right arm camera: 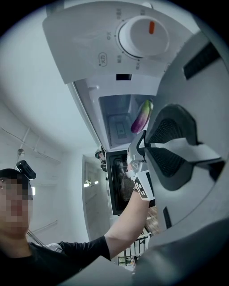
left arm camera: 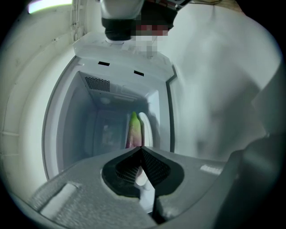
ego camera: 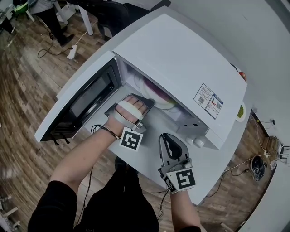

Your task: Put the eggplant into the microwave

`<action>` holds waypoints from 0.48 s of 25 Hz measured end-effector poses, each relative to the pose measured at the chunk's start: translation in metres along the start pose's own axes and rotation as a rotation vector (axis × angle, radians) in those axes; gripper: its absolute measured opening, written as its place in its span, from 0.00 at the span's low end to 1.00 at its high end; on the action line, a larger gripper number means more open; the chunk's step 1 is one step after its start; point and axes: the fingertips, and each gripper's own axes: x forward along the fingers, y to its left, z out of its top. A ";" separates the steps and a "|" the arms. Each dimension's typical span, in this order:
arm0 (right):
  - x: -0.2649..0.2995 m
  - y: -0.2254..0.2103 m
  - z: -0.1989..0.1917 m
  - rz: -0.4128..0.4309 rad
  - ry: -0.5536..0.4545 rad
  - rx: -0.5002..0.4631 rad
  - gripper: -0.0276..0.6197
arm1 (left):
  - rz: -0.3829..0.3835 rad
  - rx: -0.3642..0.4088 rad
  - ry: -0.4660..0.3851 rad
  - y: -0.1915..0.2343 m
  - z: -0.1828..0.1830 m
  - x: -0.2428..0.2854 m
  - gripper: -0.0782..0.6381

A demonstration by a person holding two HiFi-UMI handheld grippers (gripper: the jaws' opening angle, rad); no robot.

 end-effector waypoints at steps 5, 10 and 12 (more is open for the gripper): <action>0.003 0.000 -0.001 0.010 -0.014 0.002 0.10 | -0.005 0.021 -0.021 -0.014 0.001 -0.008 0.12; 0.005 0.006 -0.003 0.022 -0.008 0.003 0.10 | -0.014 0.024 0.000 -0.020 -0.006 -0.006 0.12; 0.005 0.007 -0.003 0.024 -0.006 0.003 0.10 | -0.012 0.026 0.002 -0.018 -0.006 -0.004 0.12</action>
